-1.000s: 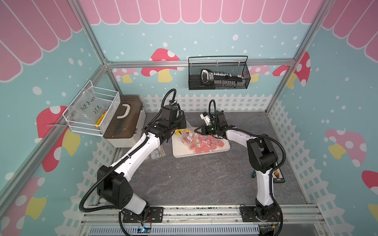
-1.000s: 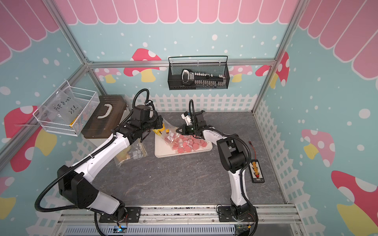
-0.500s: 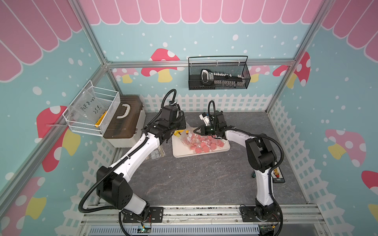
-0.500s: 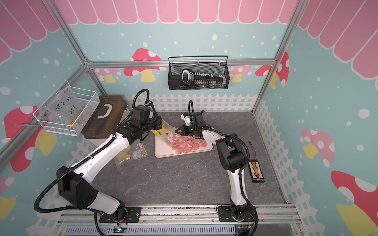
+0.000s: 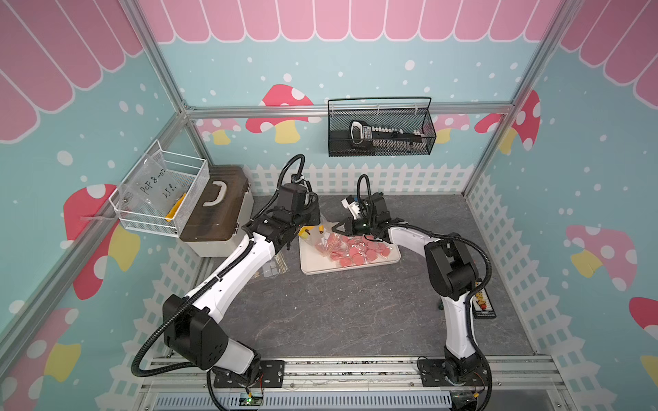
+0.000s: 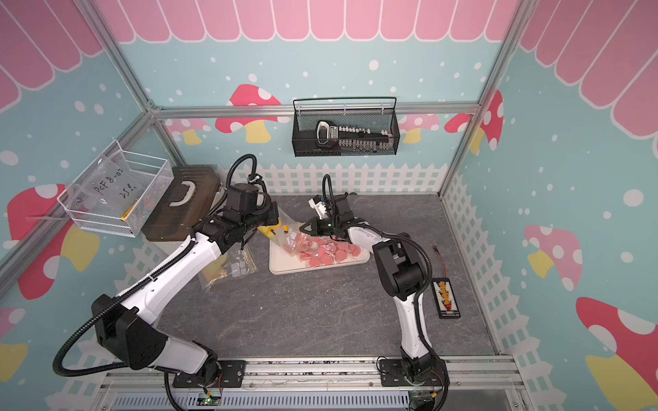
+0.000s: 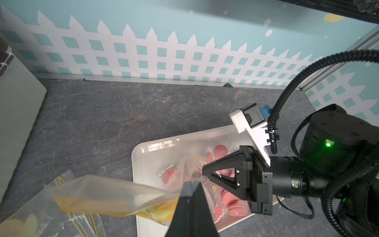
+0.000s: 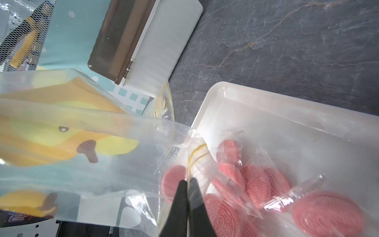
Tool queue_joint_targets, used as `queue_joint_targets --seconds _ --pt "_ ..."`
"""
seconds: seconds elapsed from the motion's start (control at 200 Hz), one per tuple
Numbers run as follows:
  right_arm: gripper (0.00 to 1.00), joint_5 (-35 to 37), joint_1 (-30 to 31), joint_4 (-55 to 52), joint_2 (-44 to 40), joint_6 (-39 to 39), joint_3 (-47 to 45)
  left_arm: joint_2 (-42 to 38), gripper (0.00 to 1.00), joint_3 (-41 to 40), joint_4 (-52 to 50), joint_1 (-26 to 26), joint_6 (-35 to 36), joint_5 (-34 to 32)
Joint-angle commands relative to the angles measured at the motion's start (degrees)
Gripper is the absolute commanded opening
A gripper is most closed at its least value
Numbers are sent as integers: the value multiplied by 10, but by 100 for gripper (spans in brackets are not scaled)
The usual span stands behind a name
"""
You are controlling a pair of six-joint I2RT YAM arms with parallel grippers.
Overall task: Pour cookies out of the ziploc bag
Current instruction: 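Pour the cookies out of the ziploc bag onto the tray.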
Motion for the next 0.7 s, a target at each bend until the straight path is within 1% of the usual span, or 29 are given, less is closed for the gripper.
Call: queue_joint_targets --seconds 0.0,0.26,0.4,0.695 --pt "0 -3 3 -17 25 -11 13 -22 0 -5 4 1 13 -22" --pt "0 1 6 -37 30 -24 19 -20 0 -11 3 1 13 -24" --pt "0 -3 7 -37 32 -23 24 -33 0 -16 7 1 14 -42" --pt "0 -17 9 -19 38 -11 31 -38 0 -11 6 0 13 -35"
